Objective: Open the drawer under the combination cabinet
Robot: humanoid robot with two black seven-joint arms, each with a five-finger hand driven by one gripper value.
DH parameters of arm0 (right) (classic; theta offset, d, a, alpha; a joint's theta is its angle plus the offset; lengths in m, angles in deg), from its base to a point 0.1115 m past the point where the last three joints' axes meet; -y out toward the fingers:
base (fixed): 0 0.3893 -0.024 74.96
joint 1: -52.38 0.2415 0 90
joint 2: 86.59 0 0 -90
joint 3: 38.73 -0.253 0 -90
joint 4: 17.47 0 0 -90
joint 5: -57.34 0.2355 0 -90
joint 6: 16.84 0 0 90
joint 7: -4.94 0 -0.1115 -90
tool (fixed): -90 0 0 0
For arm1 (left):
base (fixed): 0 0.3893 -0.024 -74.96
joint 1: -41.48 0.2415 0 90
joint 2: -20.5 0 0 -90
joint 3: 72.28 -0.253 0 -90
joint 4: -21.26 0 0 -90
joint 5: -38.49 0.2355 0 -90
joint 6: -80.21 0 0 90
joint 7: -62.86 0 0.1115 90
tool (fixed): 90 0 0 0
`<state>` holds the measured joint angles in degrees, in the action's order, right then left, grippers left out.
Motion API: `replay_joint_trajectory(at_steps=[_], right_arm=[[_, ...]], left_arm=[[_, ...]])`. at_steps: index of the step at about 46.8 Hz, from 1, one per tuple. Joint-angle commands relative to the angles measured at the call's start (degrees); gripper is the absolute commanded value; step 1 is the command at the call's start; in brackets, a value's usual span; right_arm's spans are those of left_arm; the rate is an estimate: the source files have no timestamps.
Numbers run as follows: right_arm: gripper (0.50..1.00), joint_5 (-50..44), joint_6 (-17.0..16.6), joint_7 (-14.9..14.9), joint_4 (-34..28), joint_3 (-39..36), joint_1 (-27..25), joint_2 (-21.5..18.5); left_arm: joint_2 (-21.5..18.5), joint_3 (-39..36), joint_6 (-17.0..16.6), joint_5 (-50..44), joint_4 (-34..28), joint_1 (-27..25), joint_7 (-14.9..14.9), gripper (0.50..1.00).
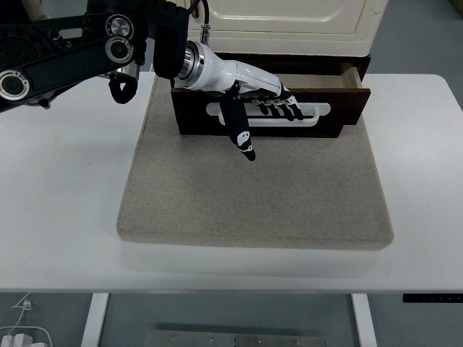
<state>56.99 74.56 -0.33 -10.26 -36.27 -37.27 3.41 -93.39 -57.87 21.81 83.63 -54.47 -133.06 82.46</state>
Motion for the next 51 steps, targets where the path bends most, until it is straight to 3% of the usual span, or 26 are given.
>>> replay_joint_trajectory(at_steps=[1, 29, 51], right_arm=[[0.928, 0.0, 0.0, 0.0, 0.0, 0.0, 0.0, 0.0], [0.928, 0.0, 0.0, 0.0, 0.0, 0.0, 0.0, 0.0], [0.928, 0.0, 0.0, 0.0, 0.0, 0.0, 0.0, 0.0]], left_arm=[[-0.01, 0.09, 0.04, -0.14, -0.21, -0.01, -0.01, 0.973], [-0.45, 0.88, 2.23, -1.46, -0.74, -0.09, -0.01, 0.975], [-0.45, 2.19, 2.14, -1.9, -1.0, -0.09, -0.01, 0.975]])
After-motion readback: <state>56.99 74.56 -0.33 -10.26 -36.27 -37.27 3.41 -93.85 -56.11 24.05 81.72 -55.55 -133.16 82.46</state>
